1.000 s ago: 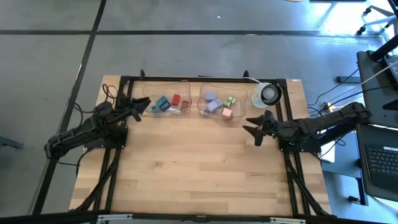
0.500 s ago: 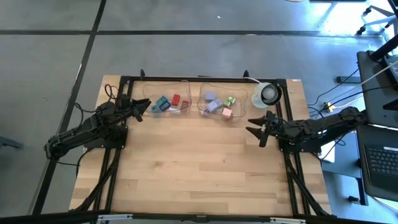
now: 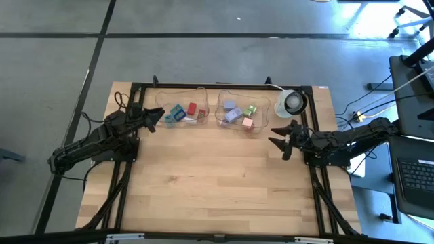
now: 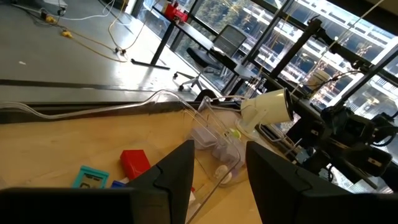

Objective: Pick & Place Office items
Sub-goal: Return to Home Position

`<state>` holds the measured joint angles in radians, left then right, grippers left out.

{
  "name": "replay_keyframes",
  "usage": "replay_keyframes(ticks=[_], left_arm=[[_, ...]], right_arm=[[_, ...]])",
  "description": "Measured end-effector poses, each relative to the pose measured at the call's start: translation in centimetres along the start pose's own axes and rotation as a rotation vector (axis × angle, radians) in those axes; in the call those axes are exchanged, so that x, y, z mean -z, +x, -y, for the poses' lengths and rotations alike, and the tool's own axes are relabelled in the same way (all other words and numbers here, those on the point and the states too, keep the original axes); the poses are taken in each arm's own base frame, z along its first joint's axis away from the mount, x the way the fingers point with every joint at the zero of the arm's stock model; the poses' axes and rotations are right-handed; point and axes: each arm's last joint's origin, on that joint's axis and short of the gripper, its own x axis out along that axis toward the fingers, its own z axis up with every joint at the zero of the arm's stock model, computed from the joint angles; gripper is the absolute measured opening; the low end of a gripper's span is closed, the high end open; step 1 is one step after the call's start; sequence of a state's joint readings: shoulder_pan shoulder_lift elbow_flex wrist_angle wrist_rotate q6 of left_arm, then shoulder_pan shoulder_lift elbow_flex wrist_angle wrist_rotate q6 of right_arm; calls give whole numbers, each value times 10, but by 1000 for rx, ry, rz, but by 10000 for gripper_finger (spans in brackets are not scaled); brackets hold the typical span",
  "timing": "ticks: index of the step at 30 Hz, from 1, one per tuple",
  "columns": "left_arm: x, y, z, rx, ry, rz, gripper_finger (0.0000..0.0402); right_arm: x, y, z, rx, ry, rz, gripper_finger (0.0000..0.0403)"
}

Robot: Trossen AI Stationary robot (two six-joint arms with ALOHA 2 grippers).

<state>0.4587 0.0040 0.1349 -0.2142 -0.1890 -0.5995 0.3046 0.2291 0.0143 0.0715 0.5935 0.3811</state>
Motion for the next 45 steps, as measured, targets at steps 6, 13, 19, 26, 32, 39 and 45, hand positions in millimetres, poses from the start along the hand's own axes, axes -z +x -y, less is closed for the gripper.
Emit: replay_keyframes(ticks=[6, 13, 19, 26, 32, 39, 45], left_arm=[[0, 0, 0, 0, -7, 0, 141], [0, 0, 0, 0, -7, 0, 141], [0, 0, 0, 0, -8, 0, 141], [0, 0, 0, 0, -9, 0, 141], [0, 0, 0, 0, -8, 0, 141], [0, 0, 0, 0, -7, 0, 141], [0, 0, 0, 0, -9, 0, 141]], right_arm=[[-1, 0, 2, 66, 31, 28, 242], [-1, 0, 2, 66, 27, 27, 242], [-1, 0, 2, 66, 25, 27, 242], [-1, 0, 2, 66, 26, 27, 242], [-1, 0, 2, 66, 27, 27, 242], [-1, 0, 2, 66, 27, 27, 242], [-1, 0, 2, 66, 25, 27, 242]])
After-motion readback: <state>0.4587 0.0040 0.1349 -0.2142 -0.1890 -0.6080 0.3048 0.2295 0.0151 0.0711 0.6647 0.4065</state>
